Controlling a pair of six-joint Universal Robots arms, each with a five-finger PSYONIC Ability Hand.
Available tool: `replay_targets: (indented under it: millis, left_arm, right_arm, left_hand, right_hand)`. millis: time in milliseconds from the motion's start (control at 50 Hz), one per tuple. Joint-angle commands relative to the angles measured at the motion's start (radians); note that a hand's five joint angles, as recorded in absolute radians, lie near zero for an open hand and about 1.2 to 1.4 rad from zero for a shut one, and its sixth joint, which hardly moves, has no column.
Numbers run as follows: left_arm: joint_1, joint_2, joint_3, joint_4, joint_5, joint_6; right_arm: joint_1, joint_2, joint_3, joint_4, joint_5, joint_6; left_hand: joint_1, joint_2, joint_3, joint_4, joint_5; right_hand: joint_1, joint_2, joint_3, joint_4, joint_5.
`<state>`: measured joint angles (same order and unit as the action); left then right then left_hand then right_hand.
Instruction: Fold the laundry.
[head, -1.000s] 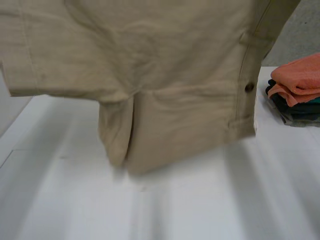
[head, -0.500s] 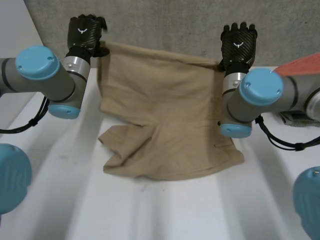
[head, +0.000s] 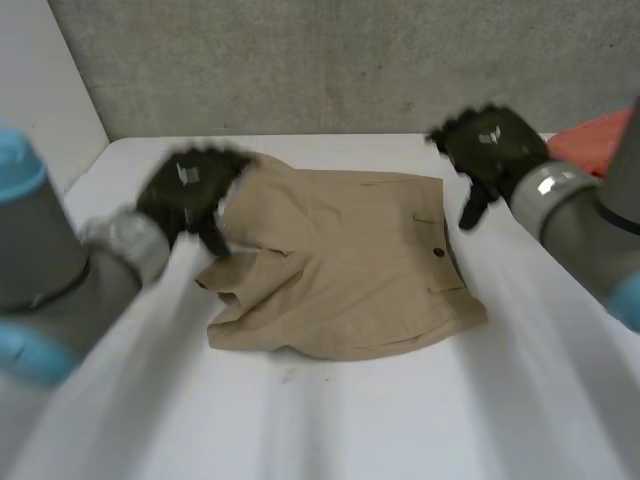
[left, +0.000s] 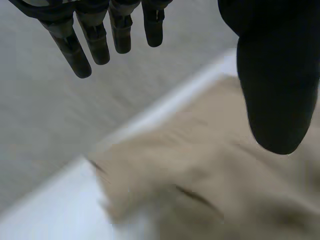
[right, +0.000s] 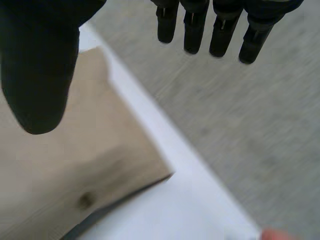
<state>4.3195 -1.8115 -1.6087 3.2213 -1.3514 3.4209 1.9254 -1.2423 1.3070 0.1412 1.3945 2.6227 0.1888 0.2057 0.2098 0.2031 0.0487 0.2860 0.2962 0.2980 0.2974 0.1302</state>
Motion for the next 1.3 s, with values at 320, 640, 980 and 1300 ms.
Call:
replay_targets:
  millis: [320,640,980,1300]
  left_arm:
    - [0.084,-0.015,-0.402,0.161,0.077,0.035]
    - [0.074,-0.134,-0.298,0.244,0.021,0.040]
    - [0.025,-0.273,-0.116,0.267,-0.018,0.127]
    - [0.020,-0.305,-0.056,0.350,-0.049,0.135]
  right_arm:
    - [-0.101,0.023,0.574,-0.379,-0.235,-0.067]
    - [-0.103,0.050,0.624,-0.529,-0.201,-0.062]
    - [-0.071,0.135,0.563,-0.620,-0.131,-0.078]
    - [-0.049,0.092,0.586,-0.612,-0.112,-0.073]
  left_hand:
    - [0.333,0.316,0.312,0.319,0.298]
    - [0.339,0.322,0.318,0.324,0.304]
    - [0.479,0.463,0.458,0.465,0.445]
    - [0.556,0.539,0.535,0.542,0.522]
  right_hand:
    - [0.438,0.427,0.426,0.426,0.419]
    - [0.429,0.419,0.417,0.417,0.410]
    - [1.110,1.100,1.098,1.099,1.091]
    - [1.110,1.100,1.098,1.099,1.091]
